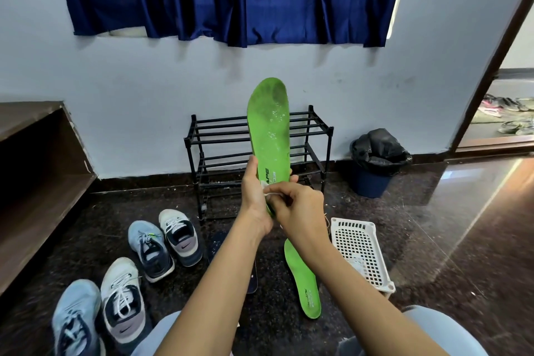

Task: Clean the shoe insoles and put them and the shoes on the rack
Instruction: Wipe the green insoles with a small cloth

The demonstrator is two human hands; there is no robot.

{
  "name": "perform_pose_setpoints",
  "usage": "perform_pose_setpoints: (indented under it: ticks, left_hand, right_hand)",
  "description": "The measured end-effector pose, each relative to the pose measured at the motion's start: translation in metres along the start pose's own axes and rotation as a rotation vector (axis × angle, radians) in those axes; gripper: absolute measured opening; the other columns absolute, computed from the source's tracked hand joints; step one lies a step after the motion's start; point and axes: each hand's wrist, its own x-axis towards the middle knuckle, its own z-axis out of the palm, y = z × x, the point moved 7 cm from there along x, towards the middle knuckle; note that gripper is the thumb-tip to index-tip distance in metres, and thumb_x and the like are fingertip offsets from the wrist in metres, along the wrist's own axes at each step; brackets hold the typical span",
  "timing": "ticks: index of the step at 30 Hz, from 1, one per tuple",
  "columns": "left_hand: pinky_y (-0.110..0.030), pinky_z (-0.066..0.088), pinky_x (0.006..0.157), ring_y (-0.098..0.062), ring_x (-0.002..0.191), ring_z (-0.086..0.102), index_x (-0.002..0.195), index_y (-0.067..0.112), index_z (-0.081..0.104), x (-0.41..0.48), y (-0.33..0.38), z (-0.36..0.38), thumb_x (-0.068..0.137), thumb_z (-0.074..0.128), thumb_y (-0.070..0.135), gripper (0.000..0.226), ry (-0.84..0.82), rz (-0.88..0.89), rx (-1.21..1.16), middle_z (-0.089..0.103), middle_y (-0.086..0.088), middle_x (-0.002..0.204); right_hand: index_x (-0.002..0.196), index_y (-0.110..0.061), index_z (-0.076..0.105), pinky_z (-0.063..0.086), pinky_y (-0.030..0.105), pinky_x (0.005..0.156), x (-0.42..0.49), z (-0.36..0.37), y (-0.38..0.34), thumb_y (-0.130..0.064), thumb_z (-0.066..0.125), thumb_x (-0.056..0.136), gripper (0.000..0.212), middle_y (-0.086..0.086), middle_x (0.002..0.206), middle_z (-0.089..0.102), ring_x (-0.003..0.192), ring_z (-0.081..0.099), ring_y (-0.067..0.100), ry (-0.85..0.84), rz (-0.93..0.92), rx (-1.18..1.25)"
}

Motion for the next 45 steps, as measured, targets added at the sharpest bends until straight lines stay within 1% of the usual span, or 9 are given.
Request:
perform_pose_setpoints:
  ticks: [4, 8, 16, 23, 29, 33, 36, 41, 45]
  left_hand:
    - [-0.027, 0.053, 0.064, -0.017, 0.066, 0.067, 0.086, 0.009, 0.069, -0.005, -0.009, 0.005, 0.098, 0.034, 0.057, 0.060, -0.020, 0.009, 0.071, 0.069, -0.007, 0.075]
    - [-0.027, 0.052, 0.065, -0.015, 0.065, 0.068, 0.084, 0.012, 0.068, -0.007, -0.017, 0.011, 0.101, 0.031, 0.052, 0.057, -0.055, -0.010, 0.071, 0.071, -0.004, 0.070]
    - [-0.034, 0.053, 0.074, -0.023, 0.071, 0.067, 0.091, 0.003, 0.068, 0.000, 0.002, -0.001, 0.097, 0.033, 0.060, 0.068, 0.016, 0.002, 0.032, 0.067, -0.013, 0.078]
    - [-0.030, 0.051, 0.067, -0.018, 0.070, 0.068, 0.084, 0.013, 0.069, -0.008, -0.021, 0.009, 0.100, 0.031, 0.054, 0.058, -0.035, -0.034, 0.052, 0.071, -0.005, 0.073]
    - [-0.026, 0.052, 0.058, -0.019, 0.063, 0.067, 0.090, 0.009, 0.069, -0.003, -0.012, 0.001, 0.098, 0.032, 0.057, 0.061, -0.004, -0.051, 0.059, 0.070, -0.008, 0.072]
    - [-0.027, 0.055, 0.059, -0.025, 0.067, 0.066, 0.098, 0.002, 0.067, 0.001, 0.000, -0.006, 0.098, 0.032, 0.060, 0.067, 0.017, -0.031, 0.021, 0.066, -0.015, 0.082]
    - [-0.031, 0.054, 0.066, -0.023, 0.066, 0.067, 0.093, 0.003, 0.068, 0.000, -0.003, -0.004, 0.097, 0.033, 0.061, 0.068, 0.027, -0.022, 0.044, 0.068, -0.014, 0.079]
    - [-0.029, 0.050, 0.061, -0.019, 0.065, 0.066, 0.087, 0.011, 0.069, -0.007, -0.016, 0.004, 0.098, 0.034, 0.058, 0.060, 0.000, -0.031, 0.092, 0.068, -0.007, 0.073]
    - [-0.028, 0.053, 0.062, -0.021, 0.066, 0.066, 0.091, 0.007, 0.069, -0.006, -0.015, 0.005, 0.097, 0.033, 0.059, 0.063, -0.017, -0.063, 0.068, 0.069, -0.010, 0.078]
  right_hand:
    - [0.085, -0.011, 0.076, 0.040, -0.001, 0.067, 0.009, -0.007, 0.002, 0.003, 0.067, 0.076, 0.020, 0.004, 0.080, 0.074, 0.077, 0.060, -0.001, 0.066, -0.004, -0.016]
    - [0.085, -0.011, 0.077, 0.038, -0.002, 0.066, 0.015, -0.015, 0.004, 0.000, 0.069, 0.077, 0.016, 0.004, 0.080, 0.074, 0.074, 0.058, -0.005, 0.115, 0.007, -0.023]
    - [0.086, -0.011, 0.076, 0.036, -0.003, 0.065, 0.001, 0.003, 0.001, 0.004, 0.066, 0.078, 0.020, 0.005, 0.081, 0.074, 0.076, 0.055, -0.009, -0.001, -0.007, -0.027]
    - [0.085, -0.013, 0.077, 0.038, -0.001, 0.066, 0.015, -0.014, 0.006, -0.001, 0.069, 0.078, 0.016, 0.003, 0.080, 0.074, 0.069, 0.059, -0.003, 0.115, 0.035, -0.025]
    - [0.086, -0.011, 0.077, 0.038, -0.002, 0.066, 0.005, -0.006, 0.004, 0.002, 0.068, 0.077, 0.018, 0.005, 0.083, 0.074, 0.071, 0.064, 0.008, -0.024, 0.042, -0.067]
    - [0.088, -0.012, 0.076, 0.035, -0.002, 0.062, -0.004, 0.002, 0.002, 0.001, 0.067, 0.079, 0.018, 0.005, 0.083, 0.073, 0.056, 0.052, -0.004, -0.122, 0.052, -0.071]
    - [0.086, -0.012, 0.076, 0.036, -0.001, 0.061, -0.001, 0.000, 0.002, 0.001, 0.066, 0.078, 0.019, 0.005, 0.080, 0.073, 0.058, 0.053, -0.004, -0.090, 0.048, -0.071]
    - [0.084, -0.012, 0.076, 0.038, -0.001, 0.066, 0.006, -0.013, 0.003, 0.001, 0.066, 0.077, 0.018, 0.003, 0.081, 0.074, 0.067, 0.060, 0.001, 0.014, 0.064, -0.032]
    - [0.085, -0.012, 0.076, 0.037, -0.002, 0.065, 0.004, -0.011, 0.003, 0.001, 0.067, 0.076, 0.018, 0.003, 0.082, 0.074, 0.067, 0.059, -0.002, -0.042, 0.059, -0.062]
